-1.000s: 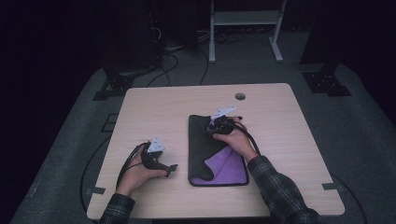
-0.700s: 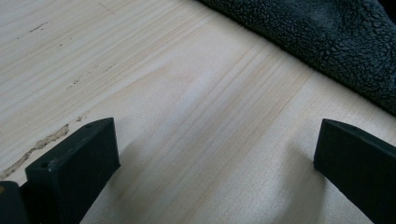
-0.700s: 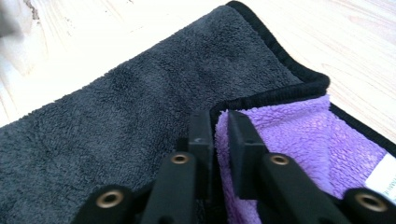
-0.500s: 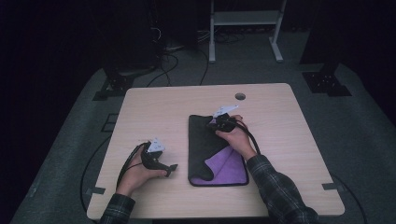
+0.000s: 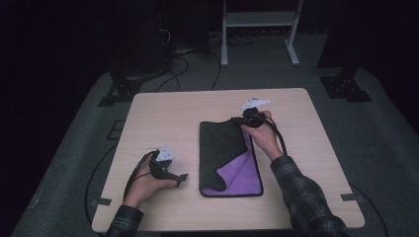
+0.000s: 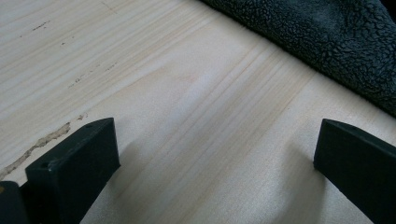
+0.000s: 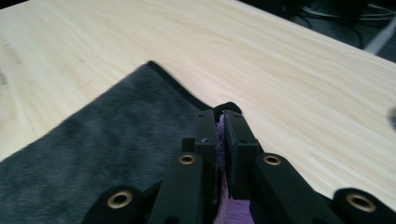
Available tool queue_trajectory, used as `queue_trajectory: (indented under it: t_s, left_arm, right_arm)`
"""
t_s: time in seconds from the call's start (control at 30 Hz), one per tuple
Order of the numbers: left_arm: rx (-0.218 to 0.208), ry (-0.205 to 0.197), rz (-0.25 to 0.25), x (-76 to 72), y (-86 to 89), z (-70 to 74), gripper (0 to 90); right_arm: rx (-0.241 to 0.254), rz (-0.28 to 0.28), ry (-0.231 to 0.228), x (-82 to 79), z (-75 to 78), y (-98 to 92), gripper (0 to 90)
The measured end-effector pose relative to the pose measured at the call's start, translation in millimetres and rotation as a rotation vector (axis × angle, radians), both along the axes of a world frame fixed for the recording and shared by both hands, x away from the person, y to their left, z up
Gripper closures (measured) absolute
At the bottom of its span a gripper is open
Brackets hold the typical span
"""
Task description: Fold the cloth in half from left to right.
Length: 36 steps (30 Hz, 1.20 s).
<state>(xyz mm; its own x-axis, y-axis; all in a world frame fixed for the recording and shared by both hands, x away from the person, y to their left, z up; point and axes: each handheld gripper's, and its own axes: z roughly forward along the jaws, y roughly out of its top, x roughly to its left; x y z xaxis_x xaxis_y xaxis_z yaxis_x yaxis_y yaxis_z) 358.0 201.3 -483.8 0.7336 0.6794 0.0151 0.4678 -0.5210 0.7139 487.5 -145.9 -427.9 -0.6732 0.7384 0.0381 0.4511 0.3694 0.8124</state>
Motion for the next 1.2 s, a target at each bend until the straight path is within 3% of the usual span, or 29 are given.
queue_trajectory:
  t_s: [0.37,0.6,0.8,0.9,1.2]
  left_arm:
    - [0.001,0.0,0.002,-0.1,-0.1,0.0,0.0]
    - [0.002,0.0,0.003,-0.2,-0.1,0.1,0.0]
    - [0.001,0.0,0.004,-0.3,-0.1,0.0,0.0]
    - [0.001,0.0,0.004,-0.3,-0.1,0.0,0.0]
    - [0.001,-0.001,0.007,-0.4,-0.3,0.0,0.0]
  right_arm:
    - [-0.02,-0.084,0.035,12.7,-14.4,-20.9,83.3]
    - [-0.076,-0.116,0.044,20.0,-28.9,-23.9,77.5]
    - [-0.14,-0.175,0.023,23.5,-34.0,-33.9,71.9]
    - [-0.094,-0.173,0.021,19.7,-31.0,-40.3,71.2]
    - [-0.029,-0.086,0.013,-9.2,-19.6,-48.6,67.7]
